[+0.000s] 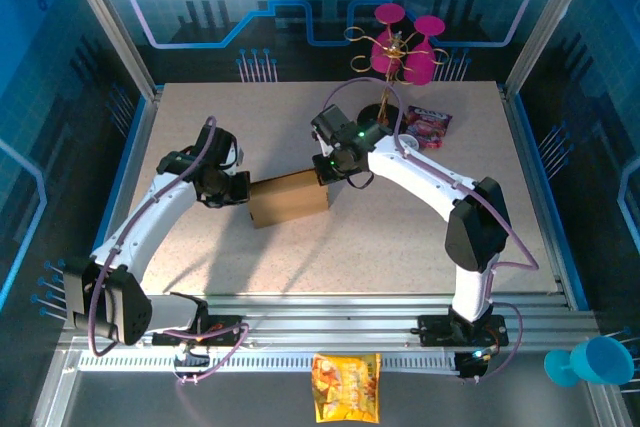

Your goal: Fold the paper box

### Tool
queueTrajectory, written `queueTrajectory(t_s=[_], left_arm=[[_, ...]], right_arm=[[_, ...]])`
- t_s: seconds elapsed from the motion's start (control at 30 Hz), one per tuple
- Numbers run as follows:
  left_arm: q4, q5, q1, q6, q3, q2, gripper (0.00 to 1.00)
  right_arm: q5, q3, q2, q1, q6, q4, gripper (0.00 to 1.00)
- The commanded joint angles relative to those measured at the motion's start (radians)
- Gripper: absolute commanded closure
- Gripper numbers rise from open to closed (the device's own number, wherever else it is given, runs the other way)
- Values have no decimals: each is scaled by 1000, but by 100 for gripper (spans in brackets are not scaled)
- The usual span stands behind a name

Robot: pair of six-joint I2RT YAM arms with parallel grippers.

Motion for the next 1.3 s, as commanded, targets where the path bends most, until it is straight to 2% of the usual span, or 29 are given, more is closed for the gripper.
queueTrajectory(t_s=[0.0, 0.23, 0.43, 0.53, 0.63, 0.7, 0.77, 0.83, 0.9, 1.03, 1.27], left_arm=[[-81, -72, -2, -26, -39, 29, 100], [-90, -91, -2, -28, -30, 36, 100], [-90, -86, -4, -21, -8, 50, 100], [-94, -86, -5, -17, -3, 55, 100], [-94, -85, -10, -13, 1, 58, 100], [-94, -84, -15, -14, 2, 60, 100], [-94, -86, -19, -16, 5, 62, 100], [-94, -88, -23, -19, 7, 63, 100], [-94, -90, -28, -20, 9, 63, 100], [-97, -94, -32, -22, 10, 65, 100], [-100, -101, -39, -24, 23, 69, 100]], right_arm=[[-35, 38, 17, 5, 0, -129, 95], [-123, 117, -7, -15, 66, -174, 70], [-195, 94, -79, -29, 199, -137, 60], [-224, 61, -120, -52, 321, -75, 54], [-291, -24, -167, -92, 530, 68, 45], [-346, -120, -197, -114, 733, 198, 41], [-389, -206, -213, -121, 913, 340, 37], [-421, -287, -218, -120, 1083, 497, 29], [-450, -321, -201, -121, 1198, 601, 25], [-495, -325, -152, -125, 1314, 694, 24], [-513, -339, -134, -133, 1314, 586, 25]])
